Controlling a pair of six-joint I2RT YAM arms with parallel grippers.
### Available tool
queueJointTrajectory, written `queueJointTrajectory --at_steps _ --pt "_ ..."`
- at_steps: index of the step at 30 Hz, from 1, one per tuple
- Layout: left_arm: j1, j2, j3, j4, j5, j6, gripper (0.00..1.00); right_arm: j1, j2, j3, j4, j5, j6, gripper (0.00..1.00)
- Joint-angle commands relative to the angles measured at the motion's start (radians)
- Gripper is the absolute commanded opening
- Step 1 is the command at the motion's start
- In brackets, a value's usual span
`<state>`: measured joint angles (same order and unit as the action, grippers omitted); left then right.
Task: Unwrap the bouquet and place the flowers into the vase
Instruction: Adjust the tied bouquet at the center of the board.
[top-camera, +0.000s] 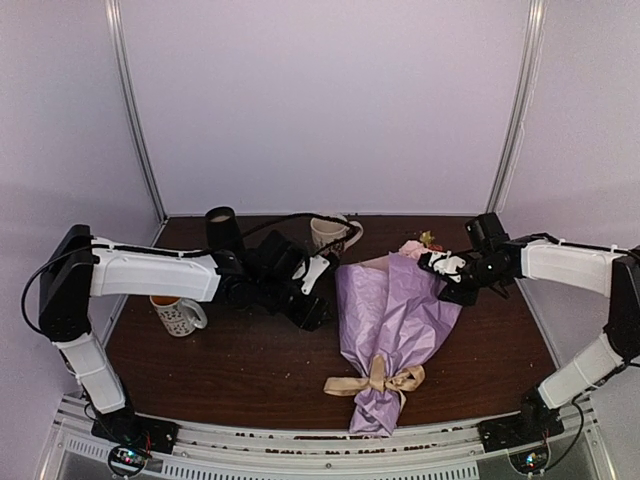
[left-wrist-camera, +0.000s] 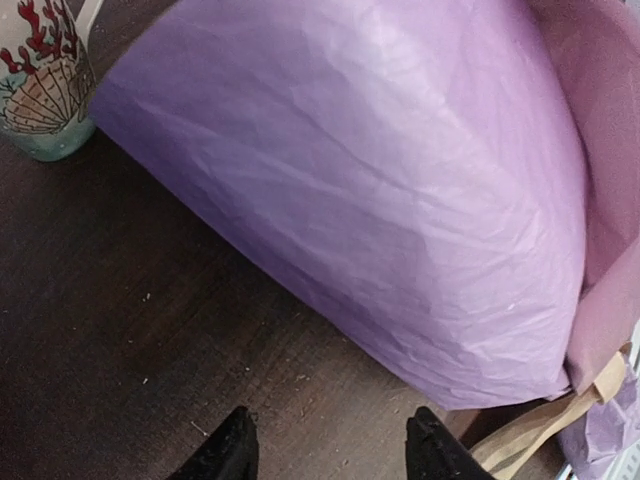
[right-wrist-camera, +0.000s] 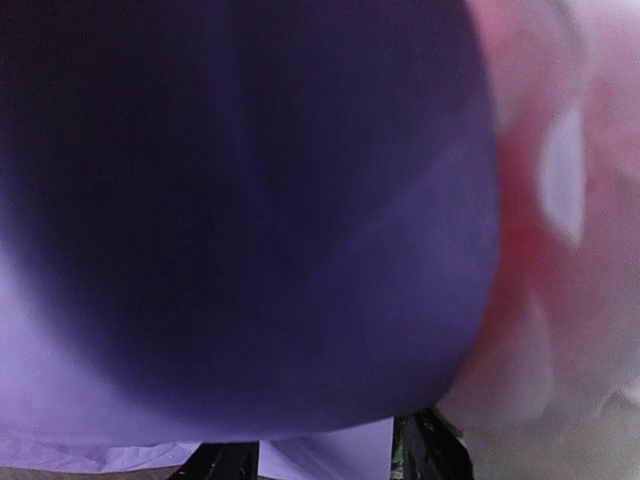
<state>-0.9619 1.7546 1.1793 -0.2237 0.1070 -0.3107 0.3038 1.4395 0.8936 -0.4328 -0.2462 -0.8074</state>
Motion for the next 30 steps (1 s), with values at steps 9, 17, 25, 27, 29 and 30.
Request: queueJointTrajectory --at_steps 9,17,25,27,29,30 --pt "-0.009 0.225 0.136 0.107 0.039 0.000 0.51 0.072 0.128 0.129 0.106 0.015 0.101 0.51" --pt "-0.045 0.202 0.090 0.136 -0.032 0.004 0.51 0.150 0.220 0.254 0.056 -0.070 0.150 0.53" --pt "-0.064 0.091 0.028 0.069 -0.113 0.000 0.52 0.150 0.299 0.368 0.021 -0.095 0.181 0.53" --pt "-0.064 0.048 0.016 0.029 -0.129 0.009 0.54 0.134 0.274 0.378 -0.024 -0.082 0.185 0.52" --pt "-0.066 -0.009 -0.013 -0.003 -0.147 0.010 0.56 0.088 0.195 0.345 -0.044 -0.093 0.192 0.55" --pt "-0.066 -0.038 -0.035 -0.012 -0.152 0.010 0.57 0.058 0.146 0.315 -0.051 -0.101 0.201 0.58"
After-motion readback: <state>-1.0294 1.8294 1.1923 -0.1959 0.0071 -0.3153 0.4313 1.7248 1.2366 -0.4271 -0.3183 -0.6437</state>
